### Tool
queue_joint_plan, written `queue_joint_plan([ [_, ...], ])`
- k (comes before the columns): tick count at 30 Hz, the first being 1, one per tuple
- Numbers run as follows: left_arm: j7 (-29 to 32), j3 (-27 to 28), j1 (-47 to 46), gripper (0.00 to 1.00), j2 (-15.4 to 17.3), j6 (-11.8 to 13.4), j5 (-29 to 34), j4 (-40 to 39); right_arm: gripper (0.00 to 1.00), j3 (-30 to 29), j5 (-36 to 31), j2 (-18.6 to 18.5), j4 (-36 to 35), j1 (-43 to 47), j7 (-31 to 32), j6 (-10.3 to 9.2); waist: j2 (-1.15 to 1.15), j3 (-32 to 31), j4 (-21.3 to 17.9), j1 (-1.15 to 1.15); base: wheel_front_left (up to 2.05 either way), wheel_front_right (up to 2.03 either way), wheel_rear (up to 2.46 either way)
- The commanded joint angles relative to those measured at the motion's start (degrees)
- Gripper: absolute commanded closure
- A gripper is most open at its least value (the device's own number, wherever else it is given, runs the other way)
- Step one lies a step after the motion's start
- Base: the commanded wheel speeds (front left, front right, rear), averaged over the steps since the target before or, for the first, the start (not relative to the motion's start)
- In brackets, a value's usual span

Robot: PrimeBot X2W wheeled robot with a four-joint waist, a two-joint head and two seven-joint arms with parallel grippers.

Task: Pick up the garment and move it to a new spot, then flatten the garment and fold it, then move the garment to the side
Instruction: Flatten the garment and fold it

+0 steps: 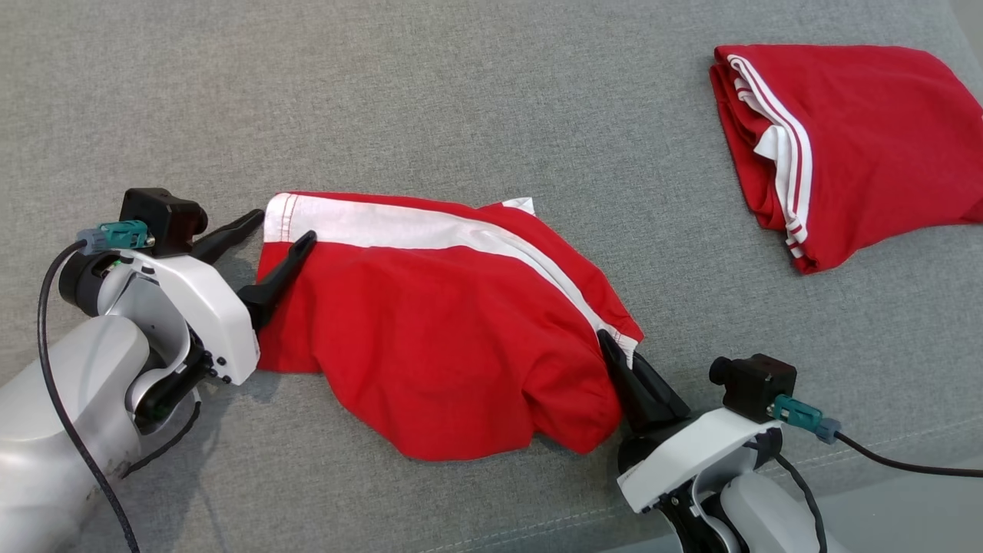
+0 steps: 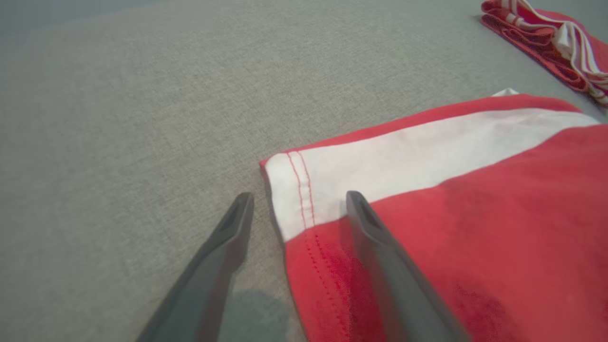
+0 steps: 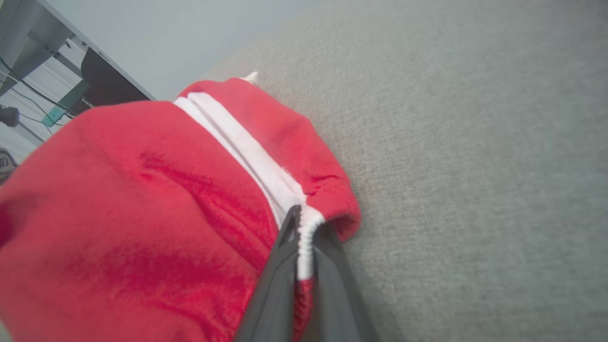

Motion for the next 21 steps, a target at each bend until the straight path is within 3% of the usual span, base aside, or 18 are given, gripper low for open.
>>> queue_joint_plan([
  [1, -0.21, 1.17, -2.82, 0.00, 2.69, -0.22, -1.49, -1.59, 1.00, 1.42, 0.42, 0.38, -1.21, 0.23, -0.68, 0.00, 0.00, 0.17, -0.24, 0.00, 0.00, 0.00, 0.00],
  [8, -1.53, -0.11, -3.45, 0.00, 3.31, -0.22, -3.69, -3.00, 1.00, 1.60, 0.61, 0.38, -1.34, 0.04, -0.68, 0.00, 0.00, 0.45, -0.40, 0.00, 0.00, 0.00, 0.00],
  [9, -1.94, -0.15, -3.55, 0.09, 3.40, -0.22, -3.90, -3.09, 1.00, 1.63, 0.66, 0.38, -1.33, 0.02, -0.68, 0.00, 0.00, 0.45, -0.39, 0.00, 0.00, 0.00, 0.00],
  [10, -2.24, -0.23, -3.65, 0.10, 3.49, -0.22, -4.10, -3.12, 1.00, 1.65, 0.66, 0.38, -1.31, -0.02, -0.68, 0.00, 0.00, 0.46, -0.40, 0.00, 0.00, 0.00, 0.00],
  [11, -2.60, -0.23, -3.77, 0.18, 3.55, -0.22, -4.37, -3.17, 1.00, 1.65, 0.68, 0.38, -1.31, -0.06, -0.68, 0.00, 0.00, 0.47, -0.39, 0.00, 0.00, 0.00, 0.00],
  [13, -3.04, -0.43, -4.00, 0.17, 3.63, -0.22, -4.78, -3.19, 1.00, 1.65, 0.78, 0.38, -1.29, -0.11, -0.68, 0.00, 0.00, 0.43, -0.37, 0.00, 0.00, 0.00, 0.00],
  [14, -3.11, -0.65, -4.12, 0.45, 3.68, -0.22, -4.90, -3.19, 1.00, 1.66, 0.85, 0.38, -1.30, -0.15, -0.68, 0.00, 0.00, 0.42, -0.38, 0.00, 0.00, 0.00, 0.00],
  [15, -2.95, -1.03, -4.21, 0.55, 3.73, -0.22, -5.10, -3.31, 1.00, 1.73, 0.97, 0.38, -1.31, -0.19, -0.68, 0.00, 0.00, 0.40, -0.42, 0.00, 0.00, 0.00, 0.00],
  [16, -2.74, -1.46, -4.30, 0.57, 3.83, -0.22, -5.28, -3.49, 1.00, 1.82, 1.08, 0.38, -1.30, -0.24, -0.68, 0.00, 0.00, 0.40, -0.47, 0.00, 0.00, 0.00, 0.00],
  [17, -2.61, -1.85, -4.30, 0.69, 3.85, -0.22, -5.57, -3.72, 1.00, 1.87, 1.20, 0.38, -1.31, -0.29, -0.68, 0.00, 0.00, 0.40, -0.50, 0.00, 0.00, 0.00, 0.00],
  [18, -2.52, -2.20, -4.29, 0.96, 3.89, -0.22, -5.96, -4.03, 1.00, 1.91, 1.28, 0.38, -1.31, -0.36, -0.68, 0.00, 0.00, 0.43, -0.54, 0.00, 0.00, 0.00, 0.00],
  [21, -2.41, -3.28, -4.39, 1.00, 4.26, -0.22, -6.59, -4.69, 1.00, 1.90, 1.42, 0.38, -1.28, -0.58, -0.68, 0.00, 0.00, 0.50, -0.61, 0.00, 0.00, 0.00, 0.00],
])
